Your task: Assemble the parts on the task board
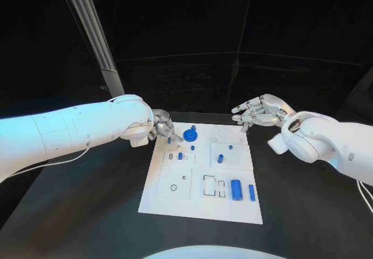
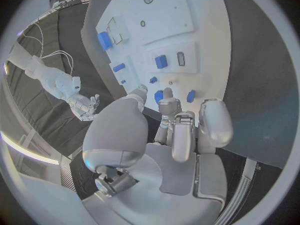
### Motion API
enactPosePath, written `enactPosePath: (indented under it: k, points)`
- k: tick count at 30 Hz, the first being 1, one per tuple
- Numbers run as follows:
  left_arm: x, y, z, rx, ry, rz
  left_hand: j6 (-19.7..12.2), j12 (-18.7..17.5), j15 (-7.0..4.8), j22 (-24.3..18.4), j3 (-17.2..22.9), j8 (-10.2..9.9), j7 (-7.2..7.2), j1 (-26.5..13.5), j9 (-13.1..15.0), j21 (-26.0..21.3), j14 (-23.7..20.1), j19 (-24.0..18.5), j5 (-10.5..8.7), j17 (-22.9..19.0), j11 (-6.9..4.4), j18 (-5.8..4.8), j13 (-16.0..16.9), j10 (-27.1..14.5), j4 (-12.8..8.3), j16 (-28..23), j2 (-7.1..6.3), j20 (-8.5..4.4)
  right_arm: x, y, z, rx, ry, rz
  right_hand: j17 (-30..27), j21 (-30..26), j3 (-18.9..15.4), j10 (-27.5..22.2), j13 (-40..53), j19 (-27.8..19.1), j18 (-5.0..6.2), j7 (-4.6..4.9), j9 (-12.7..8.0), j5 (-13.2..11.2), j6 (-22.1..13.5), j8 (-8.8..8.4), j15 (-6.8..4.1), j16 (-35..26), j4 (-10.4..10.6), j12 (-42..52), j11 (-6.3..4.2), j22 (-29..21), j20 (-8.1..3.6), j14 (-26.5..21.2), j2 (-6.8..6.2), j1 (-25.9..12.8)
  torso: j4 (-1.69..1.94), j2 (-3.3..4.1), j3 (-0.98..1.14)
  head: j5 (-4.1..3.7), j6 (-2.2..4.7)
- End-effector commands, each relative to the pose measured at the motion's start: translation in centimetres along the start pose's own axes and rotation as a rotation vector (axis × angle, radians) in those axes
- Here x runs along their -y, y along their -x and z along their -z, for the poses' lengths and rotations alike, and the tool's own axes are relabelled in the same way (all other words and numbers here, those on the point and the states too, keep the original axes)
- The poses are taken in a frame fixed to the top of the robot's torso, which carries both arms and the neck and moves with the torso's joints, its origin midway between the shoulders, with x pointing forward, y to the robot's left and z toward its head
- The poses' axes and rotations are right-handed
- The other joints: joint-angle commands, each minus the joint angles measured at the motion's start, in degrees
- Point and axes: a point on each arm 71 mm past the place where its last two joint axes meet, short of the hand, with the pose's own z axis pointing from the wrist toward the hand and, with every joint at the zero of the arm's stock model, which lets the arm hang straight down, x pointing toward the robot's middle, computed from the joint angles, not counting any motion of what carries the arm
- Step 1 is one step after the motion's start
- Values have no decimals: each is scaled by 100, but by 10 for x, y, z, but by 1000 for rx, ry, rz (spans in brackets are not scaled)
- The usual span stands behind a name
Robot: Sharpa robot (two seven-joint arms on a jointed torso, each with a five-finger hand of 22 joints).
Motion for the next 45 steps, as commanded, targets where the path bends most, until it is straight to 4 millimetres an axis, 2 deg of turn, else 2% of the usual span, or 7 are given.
enactPosePath:
  k: [1,7,8,13,17,20,45]
  points:
    - [-1,5,-1,-70,-31,37,-13,-6,48,-5,36,-71,28,166,-83,-28,600,-11,3,1509,12,23,-18,-31,-56,18,76,60,-1,0,-1,-5,7,0,8,15,-14,-31,9,-45,5,6,8,34,-35,30,4,25,17,27,-1,7,-10,-48,59,-10,11,3,3,-4,1]
    - [-12,24,-12,-98,56,17,8,-107,82,-121,-4,-160,62,145,-202,-113,600,-66,0,1509,45,47,-183,-122,53,18,194,100,-2,-1,-1,-5,7,4,8,15,-14,-31,9,-45,5,6,8,34,-35,30,4,25,17,27,-1,7,-10,-48,59,-10,-11,4,5,47,15]
    - [-13,27,-15,-96,72,10,18,-102,86,-119,-26,-163,64,130,-214,-115,600,-65,-1,1509,48,47,-176,-116,76,18,200,105,-2,-1,-1,-5,7,4,8,15,-15,-31,9,-45,5,6,8,34,-35,30,4,25,18,28,-1,7,-10,-48,60,-11,-16,9,-1,58,27]
    - [-15,33,-23,-91,104,-34,175,23,54,-79,-385,23,1,-137,-157,-103,600,-42,-5,1509,1,45,-47,-27,288,18,146,93,-2,-1,-1,-6,7,5,10,15,-17,-34,13,-48,5,7,9,39,-37,32,5,28,25,30,0,8,-8,-53,65,-14,-30,27,-6,89,33]
    - [-14,34,-28,-78,125,-72,213,132,1,-14,-673,291,-72,-238,11,-72,600,-6,-7,1509,-57,33,55,30,293,18,235,41,-2,-2,-2,-9,6,6,10,15,-17,-35,13,-48,5,7,9,39,-37,32,5,28,25,30,0,8,-8,-53,65,-14,-27,32,-7,67,26]
    - [-14,36,-32,-53,145,-116,173,153,-12,-7,-774,373,-85,-261,74,-71,600,-1,-6,1509,-71,32,65,32,299,18,297,25,-2,-2,-2,-12,6,6,10,15,-17,-35,13,-48,5,7,9,39,-37,32,5,28,25,30,0,8,-8,-53,65,-14,-19,34,-10,60,25]
    - [-16,27,-48,-60,194,-182,113,198,-27,20,-913,486,-103,-188,162,-62,600,14,-3,1509,-88,26,94,52,284,18,396,7,-3,-5,-4,-19,8,6,10,15,-18,-38,16,-51,5,7,9,42,-39,32,6,30,24,31,-1,9,-7,-57,65,-10,-21,22,-4,104,-53]
